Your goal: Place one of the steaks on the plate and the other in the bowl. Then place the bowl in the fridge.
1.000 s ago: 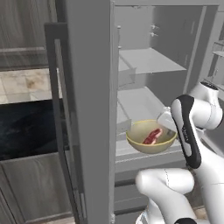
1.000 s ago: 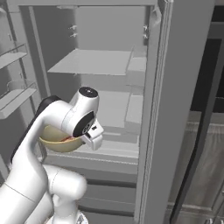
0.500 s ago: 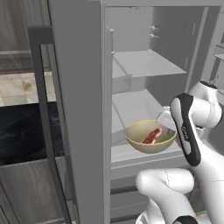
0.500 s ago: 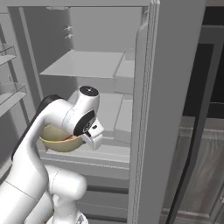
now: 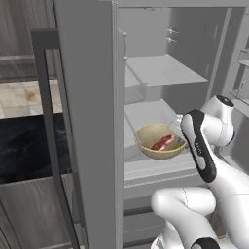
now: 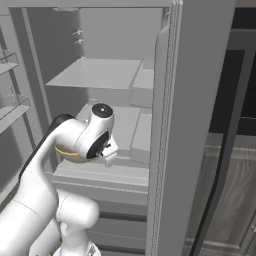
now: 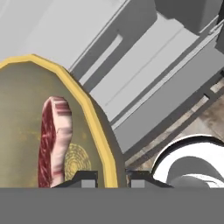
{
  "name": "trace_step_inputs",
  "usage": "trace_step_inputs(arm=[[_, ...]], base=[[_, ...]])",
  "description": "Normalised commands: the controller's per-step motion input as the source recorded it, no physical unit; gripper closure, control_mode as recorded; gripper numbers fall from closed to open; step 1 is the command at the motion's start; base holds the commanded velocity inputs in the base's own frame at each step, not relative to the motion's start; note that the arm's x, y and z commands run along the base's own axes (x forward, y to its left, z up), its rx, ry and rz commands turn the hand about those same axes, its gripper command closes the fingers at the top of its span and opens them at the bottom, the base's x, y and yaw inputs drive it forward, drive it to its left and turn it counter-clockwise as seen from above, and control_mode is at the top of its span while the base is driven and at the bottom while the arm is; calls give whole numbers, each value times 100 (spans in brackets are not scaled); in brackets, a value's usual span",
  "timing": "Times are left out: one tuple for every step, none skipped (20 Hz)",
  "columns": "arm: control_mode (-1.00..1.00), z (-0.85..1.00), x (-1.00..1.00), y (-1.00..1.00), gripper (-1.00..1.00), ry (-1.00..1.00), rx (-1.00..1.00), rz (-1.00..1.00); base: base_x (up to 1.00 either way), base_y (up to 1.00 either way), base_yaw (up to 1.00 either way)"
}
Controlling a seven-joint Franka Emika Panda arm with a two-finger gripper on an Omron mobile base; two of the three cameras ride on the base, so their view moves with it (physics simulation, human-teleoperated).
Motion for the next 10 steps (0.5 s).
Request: trace_step_inputs(arm=[[-100, 0, 74, 24, 100, -6, 21, -51], [-100, 0, 69, 26, 100, -9, 23, -49], [-100, -2, 68, 23, 100, -7, 10, -48], [-100, -9, 51, 19, 100, -9, 3, -42], [-100, -12, 40, 14, 100, -6, 1, -25], [-100, -18, 65, 12, 100, -9, 0, -24], [-100, -24, 66, 1, 100, 0, 0, -29], [-100, -27, 77, 0, 100, 0, -1, -32], [-100, -29, 81, 0, 100, 0, 0, -32], [-100, -22, 88, 0, 100, 2, 0, -31]], base=[[0, 0, 0], [0, 0, 0], [0, 0, 0], [0, 0, 0], [0, 0, 0], [0, 0, 0], [0, 0, 0], [0, 0, 0], [0, 0, 0], [0, 0, 0]])
